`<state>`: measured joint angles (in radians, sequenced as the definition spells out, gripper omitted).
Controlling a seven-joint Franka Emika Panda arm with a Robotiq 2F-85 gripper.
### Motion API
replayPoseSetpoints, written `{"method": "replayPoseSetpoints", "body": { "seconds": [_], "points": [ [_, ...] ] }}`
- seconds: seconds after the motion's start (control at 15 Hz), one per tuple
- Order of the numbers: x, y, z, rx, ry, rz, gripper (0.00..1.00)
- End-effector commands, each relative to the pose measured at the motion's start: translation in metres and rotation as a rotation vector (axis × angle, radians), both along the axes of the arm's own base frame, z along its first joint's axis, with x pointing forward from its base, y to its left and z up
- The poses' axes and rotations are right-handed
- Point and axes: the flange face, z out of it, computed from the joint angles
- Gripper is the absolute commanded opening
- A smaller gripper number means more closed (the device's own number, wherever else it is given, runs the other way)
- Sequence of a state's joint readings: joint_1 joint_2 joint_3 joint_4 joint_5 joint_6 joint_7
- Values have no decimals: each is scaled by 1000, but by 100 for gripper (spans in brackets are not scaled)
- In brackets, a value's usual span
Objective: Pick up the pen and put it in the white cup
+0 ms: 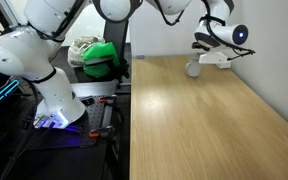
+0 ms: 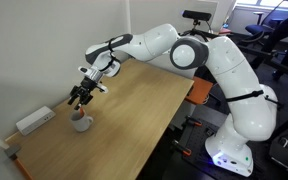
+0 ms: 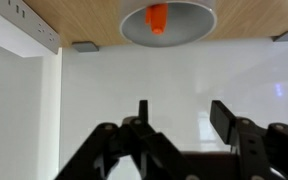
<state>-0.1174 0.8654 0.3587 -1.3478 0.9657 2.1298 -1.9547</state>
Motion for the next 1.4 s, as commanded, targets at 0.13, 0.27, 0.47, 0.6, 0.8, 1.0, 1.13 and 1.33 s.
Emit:
{"method": "replayPoseSetpoints", "body": {
  "seconds": [0.13, 0.27, 0.47, 0.6, 0.8, 1.0, 1.13, 1.33],
  "points": [
    [-12, 16, 25, -45, -9, 4, 100],
    [-15, 28, 34, -64, -30, 7, 100],
    [-17, 44, 48, -97, -74, 9, 100],
    [-16, 52, 56, -110, -104, 1, 100],
    [-10, 57, 48, -82, -105, 26, 100],
    [-9, 55, 47, -87, -105, 23, 100],
    [-9, 54, 47, -89, -105, 22, 100],
    [-9, 54, 47, -89, -104, 22, 100]
  ]
}}
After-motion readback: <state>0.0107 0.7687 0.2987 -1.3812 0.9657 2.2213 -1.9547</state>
